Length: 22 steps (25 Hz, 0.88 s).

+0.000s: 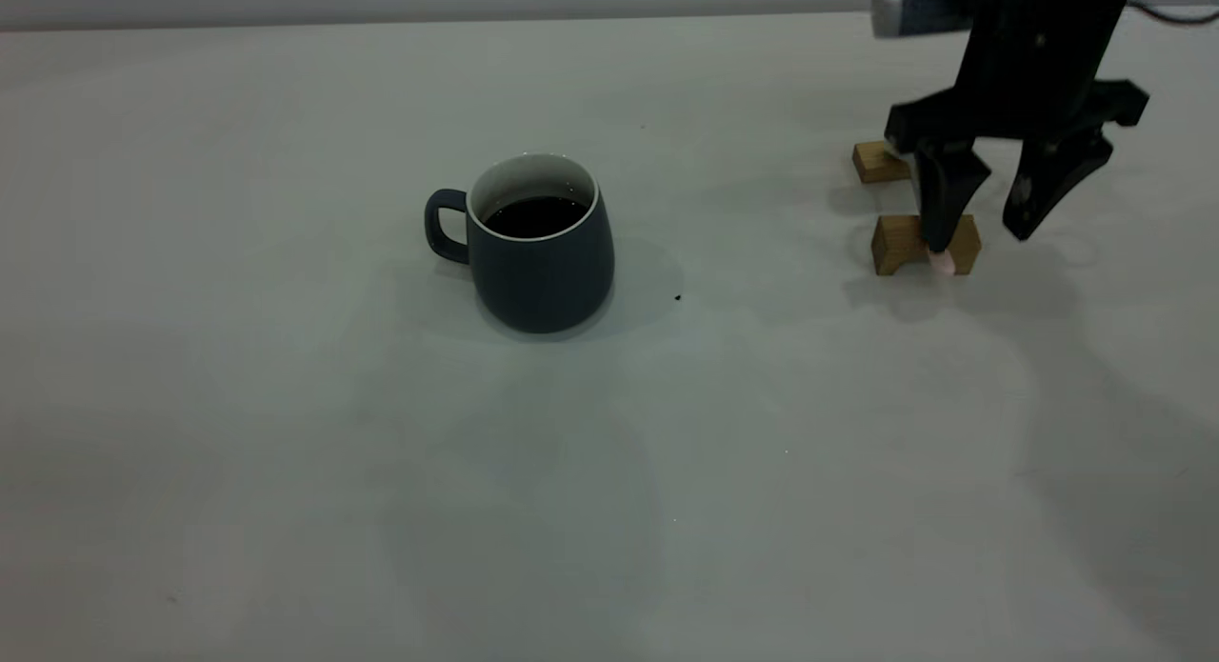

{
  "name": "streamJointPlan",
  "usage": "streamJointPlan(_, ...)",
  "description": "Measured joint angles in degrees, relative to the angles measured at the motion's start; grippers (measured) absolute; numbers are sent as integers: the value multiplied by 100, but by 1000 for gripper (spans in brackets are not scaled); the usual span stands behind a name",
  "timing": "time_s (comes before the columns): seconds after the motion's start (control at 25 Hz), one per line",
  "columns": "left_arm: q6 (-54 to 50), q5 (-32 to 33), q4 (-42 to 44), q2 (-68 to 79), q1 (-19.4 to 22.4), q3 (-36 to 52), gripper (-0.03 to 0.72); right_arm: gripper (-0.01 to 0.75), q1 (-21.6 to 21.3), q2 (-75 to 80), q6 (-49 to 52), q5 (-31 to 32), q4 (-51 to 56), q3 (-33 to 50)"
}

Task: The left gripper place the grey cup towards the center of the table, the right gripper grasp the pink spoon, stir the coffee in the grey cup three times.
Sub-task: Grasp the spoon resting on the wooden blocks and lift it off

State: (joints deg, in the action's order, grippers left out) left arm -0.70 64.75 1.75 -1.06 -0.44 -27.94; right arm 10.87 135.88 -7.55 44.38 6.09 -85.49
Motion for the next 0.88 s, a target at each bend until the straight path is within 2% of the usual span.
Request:
streamJointPlan(0.72,0,0,0,0,0,0,586,585,4,341,-29,-246,204,-27)
streamJointPlan(0.84,0,0,0,0,0,0,586,527,4,341,-29,-303,217,-27)
streamJointPlan(0.88,0,0,0,0,0,0,586,484,4,341,-29,-316,222,-27)
